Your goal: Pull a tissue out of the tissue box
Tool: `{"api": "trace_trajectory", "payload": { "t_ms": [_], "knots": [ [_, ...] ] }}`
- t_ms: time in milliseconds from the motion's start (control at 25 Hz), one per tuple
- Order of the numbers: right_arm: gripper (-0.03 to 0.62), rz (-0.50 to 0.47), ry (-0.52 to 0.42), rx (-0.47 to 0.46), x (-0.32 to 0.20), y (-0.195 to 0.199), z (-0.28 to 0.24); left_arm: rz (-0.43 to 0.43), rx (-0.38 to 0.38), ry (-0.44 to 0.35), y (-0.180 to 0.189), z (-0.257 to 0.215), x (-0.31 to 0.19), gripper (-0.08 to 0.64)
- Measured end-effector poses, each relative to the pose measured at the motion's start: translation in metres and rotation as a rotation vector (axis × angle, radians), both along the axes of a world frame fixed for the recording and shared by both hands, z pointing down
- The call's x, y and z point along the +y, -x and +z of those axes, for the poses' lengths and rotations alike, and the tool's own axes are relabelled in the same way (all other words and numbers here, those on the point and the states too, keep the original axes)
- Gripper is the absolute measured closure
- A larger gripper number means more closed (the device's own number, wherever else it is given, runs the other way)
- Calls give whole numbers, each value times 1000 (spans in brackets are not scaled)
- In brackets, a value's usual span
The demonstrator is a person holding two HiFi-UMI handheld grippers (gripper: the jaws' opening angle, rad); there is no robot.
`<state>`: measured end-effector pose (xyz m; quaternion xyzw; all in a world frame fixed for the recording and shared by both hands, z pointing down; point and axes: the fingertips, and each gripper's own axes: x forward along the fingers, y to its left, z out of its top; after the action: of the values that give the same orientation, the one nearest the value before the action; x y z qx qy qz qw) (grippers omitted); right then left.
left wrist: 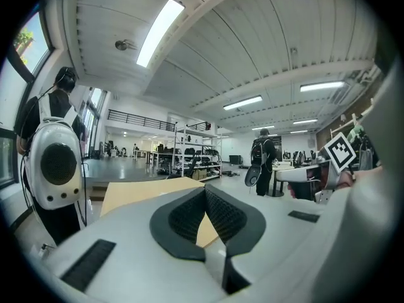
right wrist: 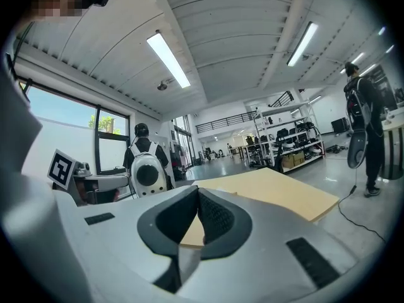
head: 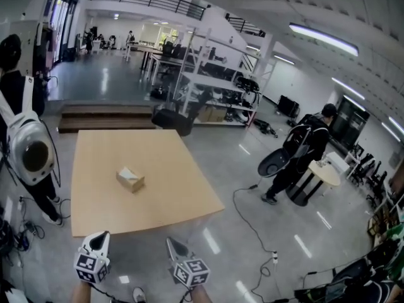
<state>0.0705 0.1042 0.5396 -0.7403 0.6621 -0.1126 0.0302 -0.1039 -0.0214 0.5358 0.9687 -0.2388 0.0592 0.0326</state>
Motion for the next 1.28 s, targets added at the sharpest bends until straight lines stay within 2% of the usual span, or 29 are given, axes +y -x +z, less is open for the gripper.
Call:
{"api": "trace_trajectory", "payload": {
  "t_ms": [560,800,1280],
  "knots": [
    [581,-25,-1,11,-83,-53,-11,-22,14,4,-54,-7,-82,552],
    [581,-33,-1,25,-107,-69,-13,-42,20,7,-65,-1,-107,552],
    [581,-47,0,35,-131,-86,-14,-59,32,7,-81,-5,-129,552]
  ]
}}
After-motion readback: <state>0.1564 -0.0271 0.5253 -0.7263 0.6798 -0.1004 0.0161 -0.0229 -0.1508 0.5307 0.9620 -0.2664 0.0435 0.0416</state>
